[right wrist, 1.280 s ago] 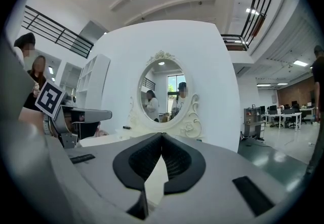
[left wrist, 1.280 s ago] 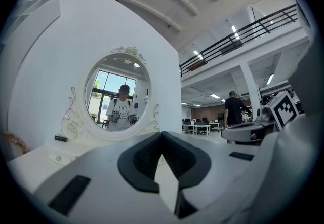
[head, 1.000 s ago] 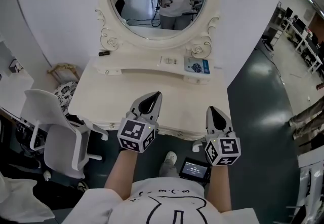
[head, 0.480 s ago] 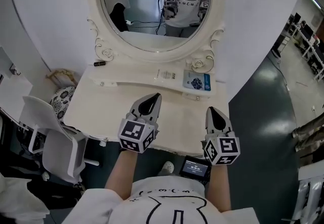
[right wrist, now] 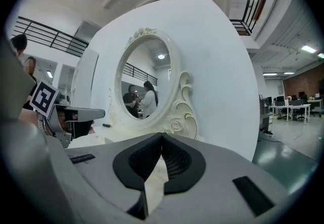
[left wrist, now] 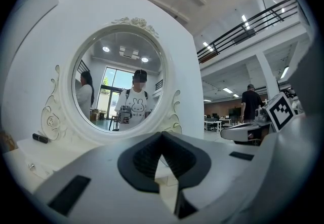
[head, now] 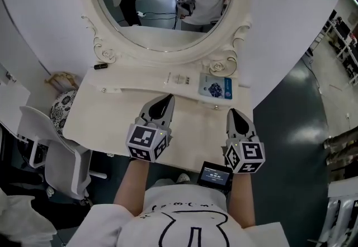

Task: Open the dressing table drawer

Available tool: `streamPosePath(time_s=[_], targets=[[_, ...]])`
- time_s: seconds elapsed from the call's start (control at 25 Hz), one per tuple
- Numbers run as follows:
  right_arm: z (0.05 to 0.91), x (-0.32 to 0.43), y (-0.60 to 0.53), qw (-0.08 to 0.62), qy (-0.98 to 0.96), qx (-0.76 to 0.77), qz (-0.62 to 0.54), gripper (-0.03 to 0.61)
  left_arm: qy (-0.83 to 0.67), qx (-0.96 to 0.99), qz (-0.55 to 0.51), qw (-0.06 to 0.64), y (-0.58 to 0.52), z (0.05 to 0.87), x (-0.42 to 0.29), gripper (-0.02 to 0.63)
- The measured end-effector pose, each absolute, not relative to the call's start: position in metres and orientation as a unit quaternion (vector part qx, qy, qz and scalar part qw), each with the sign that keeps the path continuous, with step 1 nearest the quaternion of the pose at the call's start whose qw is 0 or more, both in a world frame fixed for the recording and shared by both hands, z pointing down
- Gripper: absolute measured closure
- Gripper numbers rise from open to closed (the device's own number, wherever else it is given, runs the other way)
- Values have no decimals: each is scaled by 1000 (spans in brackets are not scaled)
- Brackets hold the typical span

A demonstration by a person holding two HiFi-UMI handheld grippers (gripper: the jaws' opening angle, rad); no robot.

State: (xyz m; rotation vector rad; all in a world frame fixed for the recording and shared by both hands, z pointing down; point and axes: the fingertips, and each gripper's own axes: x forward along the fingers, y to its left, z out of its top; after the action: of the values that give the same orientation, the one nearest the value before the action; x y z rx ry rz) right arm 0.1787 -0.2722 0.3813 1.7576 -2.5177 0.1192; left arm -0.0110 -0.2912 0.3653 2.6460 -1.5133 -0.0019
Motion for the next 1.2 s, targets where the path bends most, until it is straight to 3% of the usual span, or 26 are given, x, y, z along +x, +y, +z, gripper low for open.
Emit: streamPosePath(time_s=[1.2], targets=[[482, 171, -317, 114, -796, 575, 148, 555, -477, 864, 74, 142, -346, 453, -17, 602]])
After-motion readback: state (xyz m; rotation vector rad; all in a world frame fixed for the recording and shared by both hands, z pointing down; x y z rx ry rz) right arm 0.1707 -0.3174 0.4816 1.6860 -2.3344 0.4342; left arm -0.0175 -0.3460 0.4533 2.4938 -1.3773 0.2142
